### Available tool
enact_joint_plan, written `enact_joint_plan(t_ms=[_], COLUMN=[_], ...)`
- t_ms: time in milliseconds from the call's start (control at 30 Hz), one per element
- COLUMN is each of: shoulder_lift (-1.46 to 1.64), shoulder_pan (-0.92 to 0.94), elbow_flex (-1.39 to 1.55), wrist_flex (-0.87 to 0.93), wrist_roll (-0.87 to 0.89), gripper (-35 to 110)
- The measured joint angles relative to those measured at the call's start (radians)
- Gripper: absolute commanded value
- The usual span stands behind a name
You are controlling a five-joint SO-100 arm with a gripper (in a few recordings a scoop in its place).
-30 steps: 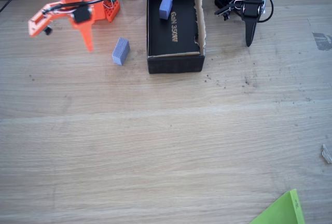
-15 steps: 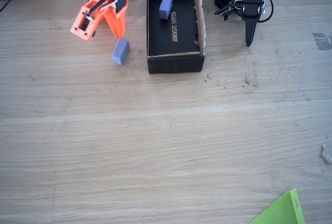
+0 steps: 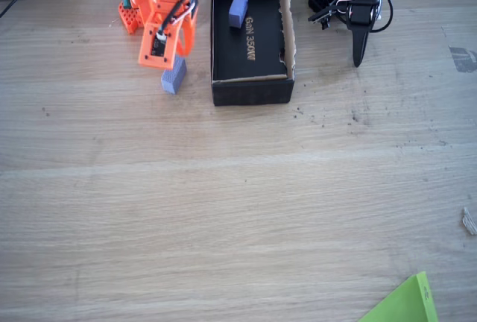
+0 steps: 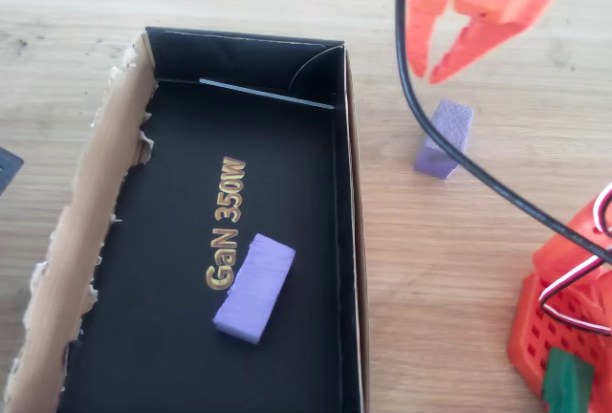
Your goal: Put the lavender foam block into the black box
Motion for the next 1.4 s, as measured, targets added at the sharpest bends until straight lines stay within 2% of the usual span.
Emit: enact_joint_plan(t_ms=[267,533,833,1400], shoulder_lift=[0.064,0.172,0.314,0.342], shoulder_pan=[-0.057,-0.051,-0.058,-0.043], elbow_flex=[-0.002,0.026,0.143,0.282], wrist_flex=[0.104,0.193,0.189,0.089], wrist_roll=[0.179,0.193,0.193,0.209], gripper=[0,0,0,0])
